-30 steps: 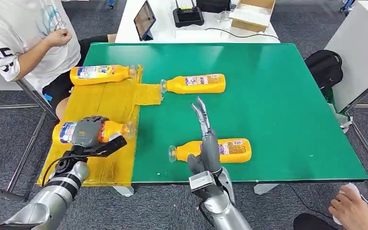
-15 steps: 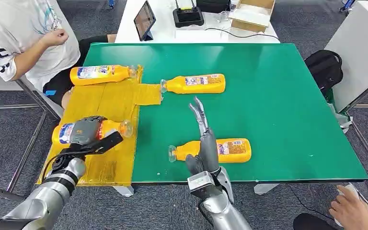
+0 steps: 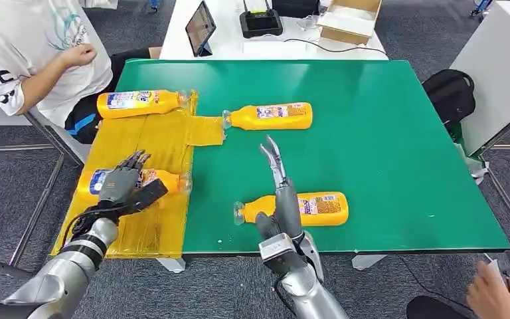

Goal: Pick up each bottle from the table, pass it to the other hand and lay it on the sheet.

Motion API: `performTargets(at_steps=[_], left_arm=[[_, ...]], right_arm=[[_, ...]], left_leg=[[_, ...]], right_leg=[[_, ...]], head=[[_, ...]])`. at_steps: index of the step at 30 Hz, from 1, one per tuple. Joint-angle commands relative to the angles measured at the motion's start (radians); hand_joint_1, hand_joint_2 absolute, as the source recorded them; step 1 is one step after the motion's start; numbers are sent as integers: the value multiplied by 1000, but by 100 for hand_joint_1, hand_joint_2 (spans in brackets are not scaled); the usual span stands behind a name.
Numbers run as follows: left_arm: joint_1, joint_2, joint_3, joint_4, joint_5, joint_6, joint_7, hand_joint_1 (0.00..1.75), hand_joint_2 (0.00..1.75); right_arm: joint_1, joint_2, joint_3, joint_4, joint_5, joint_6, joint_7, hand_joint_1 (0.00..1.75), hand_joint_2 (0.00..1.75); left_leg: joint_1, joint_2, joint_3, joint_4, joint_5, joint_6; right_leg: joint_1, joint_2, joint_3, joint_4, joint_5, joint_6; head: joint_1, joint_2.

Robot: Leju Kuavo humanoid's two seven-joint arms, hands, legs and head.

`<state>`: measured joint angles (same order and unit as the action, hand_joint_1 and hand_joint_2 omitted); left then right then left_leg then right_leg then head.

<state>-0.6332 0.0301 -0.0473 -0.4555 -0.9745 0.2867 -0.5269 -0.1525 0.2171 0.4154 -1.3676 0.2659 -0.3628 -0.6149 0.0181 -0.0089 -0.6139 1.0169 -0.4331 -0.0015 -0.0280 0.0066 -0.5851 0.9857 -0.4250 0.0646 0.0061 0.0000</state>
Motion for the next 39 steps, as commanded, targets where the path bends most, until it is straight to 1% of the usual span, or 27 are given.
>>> performTargets(at_steps=[1,2,3,4,6,7,9,11,20,22,24,26,27,28,29,30,31,32,34,37,39], left_arm=[[-6,-17,96,30,116,-127,-51,0,175],[-6,-17,96,30,116,-127,-51,0,175],[-7,-19,108,28,142,-158,-58,0,175],[-8,-18,118,25,173,-213,-75,0,175],[-6,-15,137,11,235,-330,-111,0,175],[-4,-13,152,-5,282,-413,-140,0,175],[7,-15,167,-39,342,-502,-166,0,175],[35,-21,165,-125,439,-622,-171,0,175],[46,-18,158,-144,446,-622,-171,0,175],[56,-20,151,-174,524,-672,-171,0,175],[66,-40,168,-219,589,-669,-171,0,175],[89,-103,220,-324,675,-569,-154,0,175],[101,-126,219,-368,689,-511,-142,0,175],[115,-147,206,-414,660,-389,-142,0,175],[138,-174,211,-466,647,-269,-158,0,175],[163,-187,198,-509,631,-179,-168,0,175],[206,-199,168,-568,611,-84,-170,0,175],[256,-195,107,-645,544,14,-171,0,175],[343,-217,30,-766,552,90,-171,0,175],[409,-226,-52,-847,600,143,-171,0,175],[428,-217,-80,-860,612,159,-171,0,175]], right_arm=[[-33,-10,-24,71,-7,7,8,0,0],[-33,-10,-24,71,-7,7,8,0,0],[-34,-9,-27,74,-8,8,10,0,0],[-35,-9,-29,76,-9,8,11,0,0],[-37,-12,-28,84,-13,10,15,0,0],[-40,-11,-32,90,-14,12,15,0,0],[-41,-9,-39,97,-14,14,15,0,0],[-42,-8,-45,104,-14,20,15,0,0],[-42,-8,-46,104,-14,21,15,0,0],[-41,-7,-52,105,-14,27,15,0,0],[-38,-7,-56,104,-11,30,15,0,0],[-31,-14,-49,97,30,27,39,0,0],[-34,-29,-33,100,63,40,60,0,0],[-51,-62,5,120,146,46,102,0,175],[-70,-96,31,140,232,58,164,0,175],[-87,-119,41,157,271,87,201,0,175],[-104,-147,42,170,328,106,241,0,175],[-117,-174,43,173,372,113,266,0,175],[-149,-241,38,163,438,145,313,0,175],[-194,-330,29,141,481,234,382,0,175],[-216,-384,36,139,486,307,413,0,175]], left_leg=[[1,1,3,-1,0,1],[0,1,2,-1,0,1],[0,1,3,-1,0,1],[1,1,4,-1,0,1],[0,1,3,0,0,1],[1,2,5,-1,0,1],[0,1,5,-1,0,1],[0,1,7,-1,0,1],[1,1,7,0,-1,1],[1,1,8,-1,-1,1],[0,0,5,0,0,1],[1,0,4,0,0,1],[1,-2,3,0,0,1],[1,-2,4,1,0,1],[1,-3,3,0,0,1],[1,-3,4,0,0,2],[1,-2,5,0,0,2],[1,-1,4,-1,0,1],[-1,-1,4,-1,0,1],[-1,-2,5,0,-1,3],[-2,-1,3,0,0,2]], right_leg=[[1,0,3,-1,0,-2],[1,0,2,-1,0,-2],[0,0,2,-1,0,-2],[2,0,4,-2,0,-3],[1,0,3,-1,0,-2],[1,0,5,-2,0,-3],[1,0,6,-1,0,-2],[1,1,7,-1,0,-2],[2,0,7,-1,0,-3],[2,0,8,-1,0,-3],[1,0,5,-1,0,-2],[1,-1,5,-1,0,-2],[1,-2,4,-1,0,-2],[2,-3,5,-1,0,-2],[1,-4,5,-1,0,-2],[2,-4,6,-2,0,-3],[1,-3,7,-2,0,-2],[1,-2,5,-2,0,-2],[0,-2,5,-2,0,-1],[0,-3,8,-3,-1,-2],[-1,-1,4,-2,0,-1]], head=[[0,0],[0,0],[0,0],[0,0],[0,0],[0,0],[0,0],[0,0],[0,0],[0,0],[0,0],[0,0],[0,0],[0,0],[0,0],[0,0],[0,0],[0,0],[0,0],[-1,0],[-1,0]])
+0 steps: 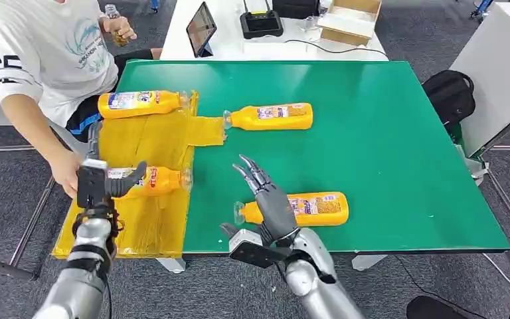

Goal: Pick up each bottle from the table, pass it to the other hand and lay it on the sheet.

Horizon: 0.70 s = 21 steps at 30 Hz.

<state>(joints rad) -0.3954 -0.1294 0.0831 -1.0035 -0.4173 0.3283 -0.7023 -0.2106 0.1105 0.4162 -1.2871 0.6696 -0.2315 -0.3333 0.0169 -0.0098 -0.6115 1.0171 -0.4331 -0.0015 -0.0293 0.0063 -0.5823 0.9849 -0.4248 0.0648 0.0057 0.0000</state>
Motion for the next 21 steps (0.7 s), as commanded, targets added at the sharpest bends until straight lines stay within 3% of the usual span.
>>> performTargets(at_steps=[1,13,21], left_arm=[[196,-53,-216,-317,62,128,4,0,175],[183,-55,-188,-202,52,92,4,0,175],[153,-63,-187,-116,56,64,4,0,175]], right_arm=[[-163,-301,36,57,81,196,143,0,175],[-143,-405,74,107,36,308,232,0,175],[-162,-455,117,179,-67,385,225,0,175]], left_leg=[[-2,-1,0,0,0,2],[-2,0,1,0,-1,1],[-1,-1,2,-1,0,1]], right_leg=[[-1,-2,1,-1,0,-1],[-1,-1,2,-1,0,-1],[0,-2,3,-2,0,-2]], head=[[1,0],[0,0],[0,0]])
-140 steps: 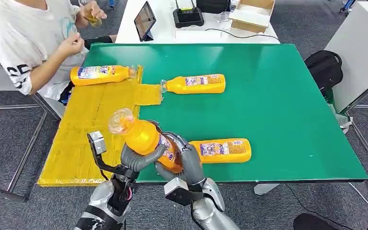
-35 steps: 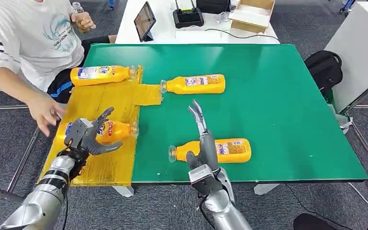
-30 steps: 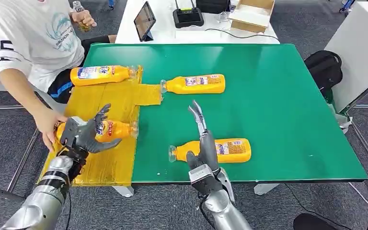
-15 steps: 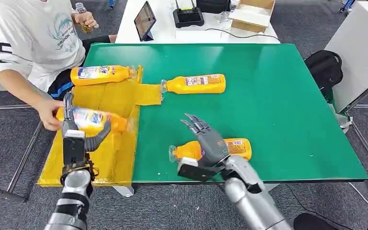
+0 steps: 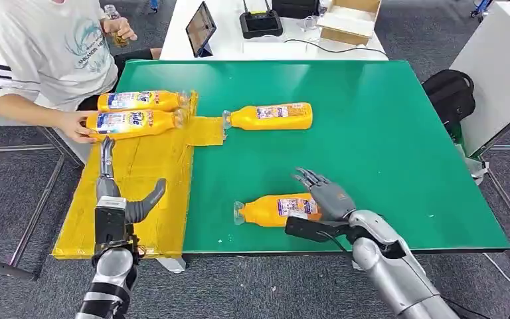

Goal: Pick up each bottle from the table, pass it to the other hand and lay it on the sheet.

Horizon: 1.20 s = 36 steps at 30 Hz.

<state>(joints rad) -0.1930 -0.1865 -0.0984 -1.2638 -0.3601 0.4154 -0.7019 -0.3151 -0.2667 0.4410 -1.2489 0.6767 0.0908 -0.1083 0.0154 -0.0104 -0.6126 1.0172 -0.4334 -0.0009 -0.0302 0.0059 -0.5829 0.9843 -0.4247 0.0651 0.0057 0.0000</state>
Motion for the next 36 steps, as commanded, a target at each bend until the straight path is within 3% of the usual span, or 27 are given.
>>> performTargets(at_steps=[1,13,19,21,24,25,27,29,32,36], left_arm=[[-55,-6,-5,155,1,-26,4,0,175],[-73,-13,-13,200,21,-48,6,0,175],[-87,-16,-13,232,47,-64,11,0,175],[-85,-18,-12,232,55,-64,11,0,175],[-83,-17,-11,230,56,-65,11,0,175],[-83,-17,-11,230,56,-65,11,0,175],[-68,-21,-3,203,66,-66,14,0,175],[-57,-22,-4,179,70,-69,16,0,175],[-58,-22,-8,175,71,-73,22,0,175],[-59,-23,-10,180,71,-74,27,0,175]], right_arm=[[-63,-80,98,154,-79,65,2,0,175],[-121,-69,125,278,-96,65,46,0,175],[-203,-49,160,390,-104,84,64,2,175],[-214,-38,167,401,-104,75,57,124,175],[-212,-33,169,399,-104,73,57,124,175],[-212,-33,169,399,-104,73,57,136,175],[-181,-28,164,359,-97,45,60,140,175],[-162,-22,155,337,-99,32,59,159,175],[-152,-13,142,334,-103,21,57,173,175],[-125,6,111,314,-99,-8,38,175,175]], left_leg=[[0,0,2,-1,0,1],[0,1,3,-1,0,1],[0,2,3,-1,0,0],[1,2,4,-1,0,1],[1,4,4,-1,0,1],[1,3,4,-1,0,0],[1,3,5,-1,0,1],[1,2,6,-1,0,1],[1,2,4,-1,0,0],[1,2,5,-1,-1,0]], right_leg=[[0,-1,2,-1,0,-2],[1,0,3,-1,0,-2],[1,0,3,-1,0,-2],[1,1,3,-1,1,-3],[1,2,3,-1,1,-3],[1,1,3,-1,1,-2],[1,1,4,-1,1,-3],[2,0,5,-2,0,-3],[1,1,4,-1,0,-2],[2,0,5,-1,0,-3]], head=[[0,0],[0,0],[0,0],[0,0],[0,0],[0,0],[0,0],[0,0],[0,0],[0,0]])
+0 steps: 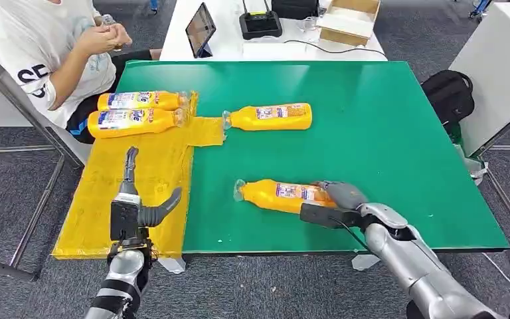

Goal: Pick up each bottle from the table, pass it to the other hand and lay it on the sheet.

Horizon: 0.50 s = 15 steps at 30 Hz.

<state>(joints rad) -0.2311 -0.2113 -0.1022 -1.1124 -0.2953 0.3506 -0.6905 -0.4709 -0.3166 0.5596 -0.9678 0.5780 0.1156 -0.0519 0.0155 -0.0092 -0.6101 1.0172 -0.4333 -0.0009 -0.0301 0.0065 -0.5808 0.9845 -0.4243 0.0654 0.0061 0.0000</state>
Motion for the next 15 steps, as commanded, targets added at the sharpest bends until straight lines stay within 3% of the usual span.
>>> performTargets(at_steps=[1,6,9,11,15], left_arm=[[-21,2,-7,28,7,-8,16,0,175],[-16,-1,-6,23,15,-23,21,0,175],[7,-19,8,-4,69,-92,61,0,175],[16,-27,-1,-13,94,-121,72,0,175],[14,-40,-22,-8,181,-206,102,0,175]], right_arm=[[34,58,-8,31,0,-33,-19,175,175],[93,94,-89,-36,-25,-99,-74,175,175],[235,260,-311,-269,-12,-396,-192,175,175],[303,338,-374,-434,2,-542,-255,175,175],[373,413,-433,-589,-94,-666,-352,175,175]], left_leg=[[1,1,2,-1,-1,0],[1,1,2,-1,-1,1],[2,2,3,-1,-1,0],[2,2,4,-2,-2,0],[3,3,0,1,-3,-1]], right_leg=[[2,0,2,-1,0,-3],[2,-1,2,-1,0,-3],[2,0,2,-2,0,-3],[3,1,3,-2,-1,-5],[3,2,-1,3,-2,-5]], head=[[0,0],[0,0],[0,0],[0,0],[0,0]])
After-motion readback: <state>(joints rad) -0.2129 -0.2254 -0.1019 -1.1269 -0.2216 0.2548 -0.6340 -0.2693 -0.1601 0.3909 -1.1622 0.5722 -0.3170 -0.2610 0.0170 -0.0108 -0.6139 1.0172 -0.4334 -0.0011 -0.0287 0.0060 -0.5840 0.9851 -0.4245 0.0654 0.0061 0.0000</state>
